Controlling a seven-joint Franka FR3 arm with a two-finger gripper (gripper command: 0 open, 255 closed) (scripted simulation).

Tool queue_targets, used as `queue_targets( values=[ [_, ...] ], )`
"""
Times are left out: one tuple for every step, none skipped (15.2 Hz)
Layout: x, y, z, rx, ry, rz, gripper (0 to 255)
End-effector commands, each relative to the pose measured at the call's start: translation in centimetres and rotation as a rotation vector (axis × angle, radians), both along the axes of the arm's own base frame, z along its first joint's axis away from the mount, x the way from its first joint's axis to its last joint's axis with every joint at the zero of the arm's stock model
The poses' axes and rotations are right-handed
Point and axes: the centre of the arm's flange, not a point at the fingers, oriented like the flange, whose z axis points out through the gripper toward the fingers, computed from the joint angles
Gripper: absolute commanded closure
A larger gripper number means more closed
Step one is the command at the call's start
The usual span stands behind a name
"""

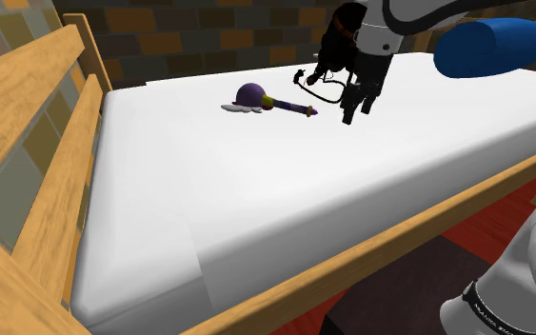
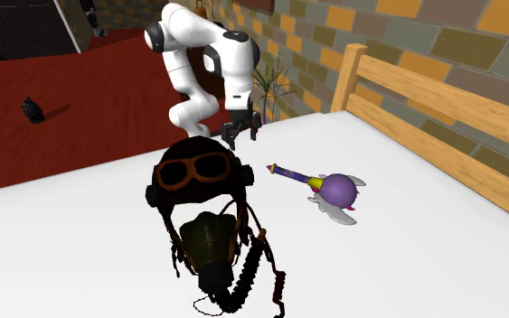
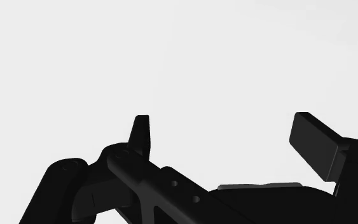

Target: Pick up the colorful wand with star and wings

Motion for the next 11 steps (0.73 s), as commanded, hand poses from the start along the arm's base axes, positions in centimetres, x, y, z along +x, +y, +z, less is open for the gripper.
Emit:
queue_targets(
  values=[
    [2.1, 0.1, -0.2, 0.007, -0.025, 0.034, 0],
    [3.2, 0.2, -0.2, 0.011, -0.037, 0.05, 0],
    [4.3, 0.4, -0.2, 0.015, -0.049, 0.067, 0],
    [5.5, 0.5, -0.1, 0.019, -0.061, 0.083, 0],
    [6.6, 0.7, -0.1, 0.022, -0.073, 0.1, 0],
    [7.7, 0.8, 0.0, 0.026, -0.085, 0.116, 0],
    [8.8, 1.0, 0.1, 0.03, -0.097, 0.132, 0],
    [9.9, 1.3, 0.2, 0.034, -0.109, 0.149, 0],
    [11.0, 1.5, 0.3, 0.038, -0.121, 0.165, 0],
    [12.1, 1.7, 0.4, 0.042, -0.132, 0.181, 0],
    [13.2, 2.0, 0.5, 0.046, -0.144, 0.198, 0]
  ],
)
